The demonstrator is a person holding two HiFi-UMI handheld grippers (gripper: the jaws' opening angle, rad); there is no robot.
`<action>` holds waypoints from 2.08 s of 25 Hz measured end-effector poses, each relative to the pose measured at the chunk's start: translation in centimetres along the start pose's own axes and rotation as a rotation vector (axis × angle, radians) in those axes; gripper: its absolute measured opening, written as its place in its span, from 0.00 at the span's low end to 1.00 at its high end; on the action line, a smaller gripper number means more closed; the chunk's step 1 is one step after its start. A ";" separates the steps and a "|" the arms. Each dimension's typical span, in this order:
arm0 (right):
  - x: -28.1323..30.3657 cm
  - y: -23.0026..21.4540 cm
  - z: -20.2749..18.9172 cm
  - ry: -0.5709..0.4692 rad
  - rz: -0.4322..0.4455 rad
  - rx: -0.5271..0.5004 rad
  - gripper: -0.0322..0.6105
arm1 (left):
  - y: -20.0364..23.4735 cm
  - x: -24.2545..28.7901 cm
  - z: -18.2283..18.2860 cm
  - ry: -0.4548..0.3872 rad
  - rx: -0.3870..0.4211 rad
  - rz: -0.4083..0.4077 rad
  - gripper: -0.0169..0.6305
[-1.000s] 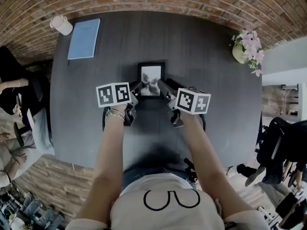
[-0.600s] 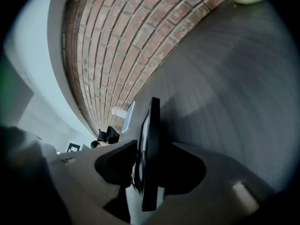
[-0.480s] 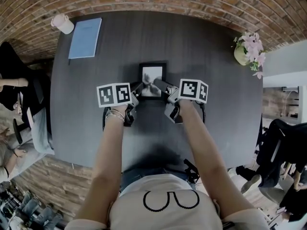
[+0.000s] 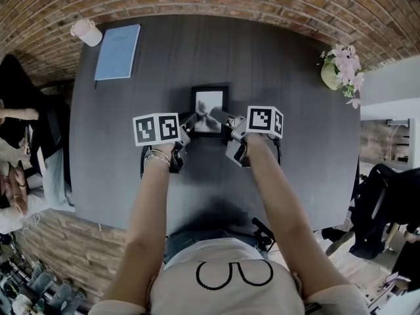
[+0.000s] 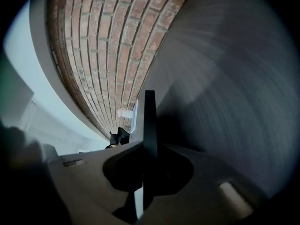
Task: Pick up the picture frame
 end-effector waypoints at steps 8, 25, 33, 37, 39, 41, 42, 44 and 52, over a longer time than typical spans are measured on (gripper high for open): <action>-0.1 0.0 -0.1 -0.017 0.023 -0.009 0.08 | -0.1 0.0 0.0 0.001 0.000 -0.003 0.15; -2.4 2.4 -0.6 -0.062 0.055 -0.047 0.08 | -4.6 -3.2 0.3 -0.067 0.220 0.093 0.44; -4.7 4.8 -1.8 -0.105 0.095 -0.092 0.08 | -7.3 -6.3 -0.3 -0.126 0.295 0.091 0.44; -5.8 5.9 -2.8 -0.125 0.112 -0.111 0.08 | -8.7 -7.6 -0.8 -0.172 0.324 0.078 0.44; -6.5 6.2 -3.1 -0.144 0.114 -0.114 0.08 | -9.4 -8.1 -1.1 -0.195 0.333 0.067 0.44; -7.1 6.7 -3.5 -0.169 0.122 -0.117 0.08 | -10.0 -8.8 -1.2 -0.225 0.336 0.061 0.44; -7.5 6.9 -3.8 -0.181 0.129 -0.121 0.08 | -10.2 -9.3 -1.3 -0.242 0.339 0.061 0.44; -8.2 7.3 -4.3 -0.201 0.143 -0.132 0.08 | -10.9 -10.1 -1.5 -0.272 0.346 0.056 0.44; -11.8 9.8 -6.0 -0.280 0.212 -0.201 0.08 | -14.0 -12.9 -2.4 -0.339 0.447 0.052 0.44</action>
Point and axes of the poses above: the fingertips, and each gripper's own axes: x forward along the fingers, y to its left, z out of its top, the point moved 7 cm from there along -x, backward along the fingers, and after that the axes turned 11 degrees about -z, right-handed, at the moved point
